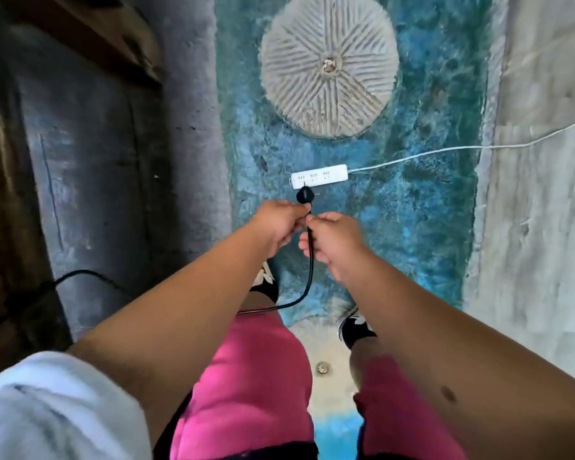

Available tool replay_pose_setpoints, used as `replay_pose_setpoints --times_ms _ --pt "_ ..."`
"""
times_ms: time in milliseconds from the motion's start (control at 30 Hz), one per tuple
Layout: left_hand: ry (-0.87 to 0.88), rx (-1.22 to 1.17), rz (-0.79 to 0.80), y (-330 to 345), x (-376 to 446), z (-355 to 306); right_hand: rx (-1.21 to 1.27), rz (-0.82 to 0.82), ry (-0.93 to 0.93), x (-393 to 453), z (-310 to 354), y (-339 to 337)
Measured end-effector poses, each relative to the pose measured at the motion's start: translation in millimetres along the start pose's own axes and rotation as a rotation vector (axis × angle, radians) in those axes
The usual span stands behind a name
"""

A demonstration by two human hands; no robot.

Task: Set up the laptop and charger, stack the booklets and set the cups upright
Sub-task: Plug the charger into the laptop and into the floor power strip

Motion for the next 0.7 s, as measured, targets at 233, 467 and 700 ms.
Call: replay_pose_setpoints --times_ms 233,467,700 --pt "-0.011 -0.069 -0.147 24 130 42 -0.014 0.106 0.012 136 -36 34" --pt "0.1 0.244 -0.091 31 239 60 -0.349 0.262 -0.13 256 -65 55" --pt "0.074 0.255 -0.011 50 324 98 -0.831 -0.066 -0.852 376 -11 46"
Point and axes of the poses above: each hand's wrist, its own x-axis towards the middle knuckle, its own y-axis out of the palm, z = x × y, the point moved 7 cm from there along x, towards the middle knuckle, and after that the axes turned 9 degrees about -z, right-handed, at the moved point
